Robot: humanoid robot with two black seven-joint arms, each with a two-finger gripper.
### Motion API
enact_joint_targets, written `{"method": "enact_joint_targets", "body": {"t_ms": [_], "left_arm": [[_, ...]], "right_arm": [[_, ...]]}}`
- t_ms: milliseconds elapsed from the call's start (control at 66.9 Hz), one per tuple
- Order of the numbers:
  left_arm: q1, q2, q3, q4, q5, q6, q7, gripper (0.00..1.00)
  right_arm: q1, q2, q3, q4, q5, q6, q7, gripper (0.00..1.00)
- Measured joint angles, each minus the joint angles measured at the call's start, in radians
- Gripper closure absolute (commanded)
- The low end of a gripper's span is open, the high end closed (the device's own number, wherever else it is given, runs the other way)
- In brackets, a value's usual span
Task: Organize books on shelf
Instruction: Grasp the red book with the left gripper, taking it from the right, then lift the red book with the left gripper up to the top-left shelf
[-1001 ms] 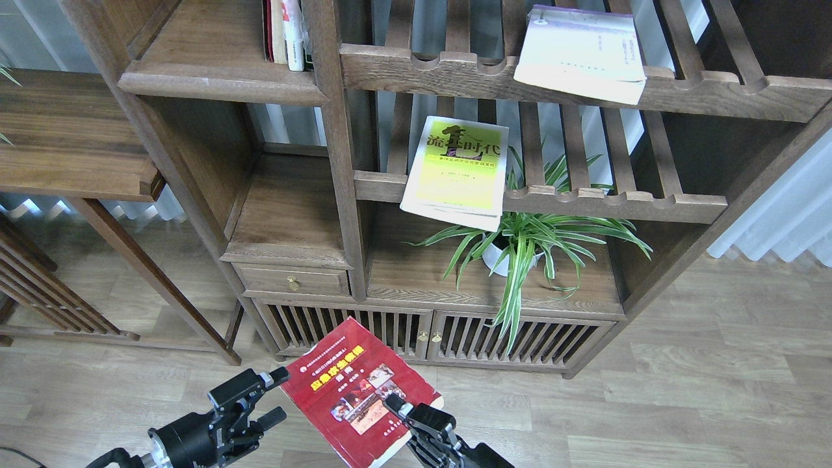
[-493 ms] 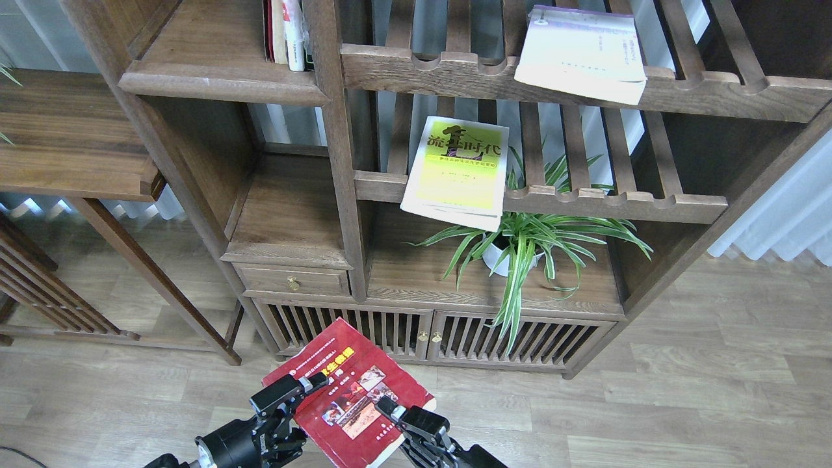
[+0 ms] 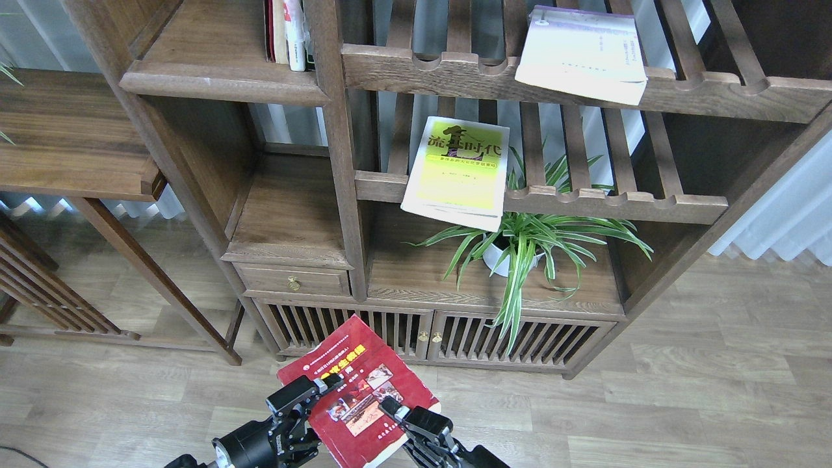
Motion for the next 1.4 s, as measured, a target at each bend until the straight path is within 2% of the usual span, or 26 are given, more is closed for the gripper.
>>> {"method": "enact_joint_targets", "body": {"t_ms": [179,284,344,717,747,792,807,852,867,897,1001,1240,1405], "left_arm": [[-0.003,-0.002,0.008,0.0,-0.004,0.0,0.0,0.52],[-0.005,-0.002,0.008,-0.001,-0.007,0.0,0.002,0.75],[-0.005,0.002,0.007,-0.006,-0.01,0.0,0.003,0.94],[-0.004,0.061,0.015,-0.03,-0.09,0.0,0.031,0.95],[-0.004,0.071,0.017,-0.034,-0.09,0.0,0.032,0.95],[-0.004,0.085,0.019,-0.042,-0.09,0.0,0.032,0.95],[-0.003,0.09,0.02,-0.045,-0.09,0.0,0.032,0.95],[-0.002,0.106,0.021,-0.053,-0.09,-0.001,0.033,0.95],[-0.002,0.112,0.021,-0.057,-0.09,-0.001,0.033,0.95],[-0.002,0.123,0.021,-0.062,-0.091,-0.001,0.033,0.95],[-0.003,0.169,0.018,-0.067,-0.096,0.001,0.027,0.95],[-0.005,0.223,0.014,-0.09,-0.091,0.001,0.026,0.95],[-0.005,0.382,-0.027,-0.205,-0.088,0.0,0.024,0.95]], "right_arm": [[-0.008,0.0,0.002,0.0,0.0,-0.001,-0.002,0.96],[-0.01,0.0,0.004,-0.001,0.0,-0.001,-0.003,0.96],[-0.012,0.001,0.006,-0.003,-0.001,-0.001,-0.003,0.95],[-0.013,0.001,0.013,-0.009,0.0,-0.001,-0.002,0.92],[-0.013,0.001,0.013,-0.011,0.0,-0.001,-0.002,0.87],[-0.012,0.001,0.015,-0.014,0.0,-0.001,-0.001,0.74],[-0.012,0.001,0.016,-0.015,0.0,-0.001,-0.001,0.63],[-0.009,0.001,0.018,-0.019,0.0,-0.001,0.001,0.42],[-0.008,0.001,0.018,-0.02,-0.001,-0.001,0.002,0.29],[-0.005,0.001,0.02,-0.023,-0.001,-0.001,0.005,0.2],[0.007,-0.003,0.04,-0.041,-0.006,0.0,0.017,0.01],[0.039,0.0,0.062,-0.115,-0.003,0.0,0.019,0.01],[0.047,0.0,0.131,-0.121,0.0,0.0,0.019,0.01]]}}
